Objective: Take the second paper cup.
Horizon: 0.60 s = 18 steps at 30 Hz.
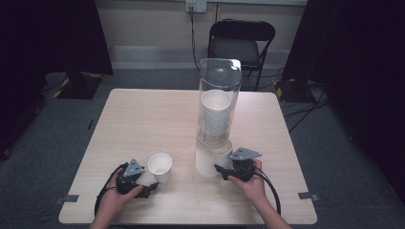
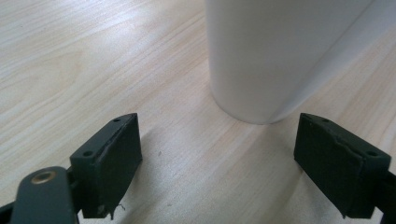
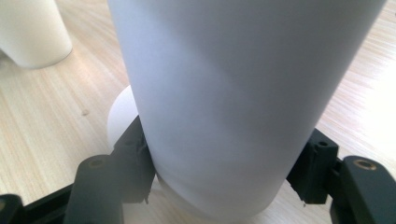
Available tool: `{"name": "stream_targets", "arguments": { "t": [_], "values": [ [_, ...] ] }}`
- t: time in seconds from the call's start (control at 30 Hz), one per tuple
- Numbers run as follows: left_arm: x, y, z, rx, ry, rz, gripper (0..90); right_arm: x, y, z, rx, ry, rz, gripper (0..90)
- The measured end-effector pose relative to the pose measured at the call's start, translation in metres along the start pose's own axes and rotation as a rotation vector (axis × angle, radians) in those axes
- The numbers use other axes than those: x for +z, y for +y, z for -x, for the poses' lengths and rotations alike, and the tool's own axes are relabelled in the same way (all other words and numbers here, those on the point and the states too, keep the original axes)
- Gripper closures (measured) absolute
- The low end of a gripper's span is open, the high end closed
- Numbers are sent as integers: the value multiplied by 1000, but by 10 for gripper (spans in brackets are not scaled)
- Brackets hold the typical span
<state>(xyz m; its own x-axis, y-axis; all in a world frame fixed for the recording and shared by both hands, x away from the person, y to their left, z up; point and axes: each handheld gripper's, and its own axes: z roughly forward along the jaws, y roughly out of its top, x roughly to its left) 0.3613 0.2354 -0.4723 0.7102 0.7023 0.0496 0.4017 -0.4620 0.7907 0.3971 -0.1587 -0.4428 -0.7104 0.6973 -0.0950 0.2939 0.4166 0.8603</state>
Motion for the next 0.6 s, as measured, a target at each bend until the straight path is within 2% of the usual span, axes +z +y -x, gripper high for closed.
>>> {"name": "stream_targets", "arguments": {
  "t": [0.1, 0.47, 0.6],
  "values": [
    [0, 0, 0, 0, 0, 0, 144, -3, -2, 5, 14, -8, 2, 352],
    [0, 0, 0, 0, 0, 0, 144, -8, -13, 15, 14, -28, -33, 348],
    [0, 0, 0, 0, 0, 0, 144, -11, -16, 18, 42, -33, -26, 347]
  ]
}}
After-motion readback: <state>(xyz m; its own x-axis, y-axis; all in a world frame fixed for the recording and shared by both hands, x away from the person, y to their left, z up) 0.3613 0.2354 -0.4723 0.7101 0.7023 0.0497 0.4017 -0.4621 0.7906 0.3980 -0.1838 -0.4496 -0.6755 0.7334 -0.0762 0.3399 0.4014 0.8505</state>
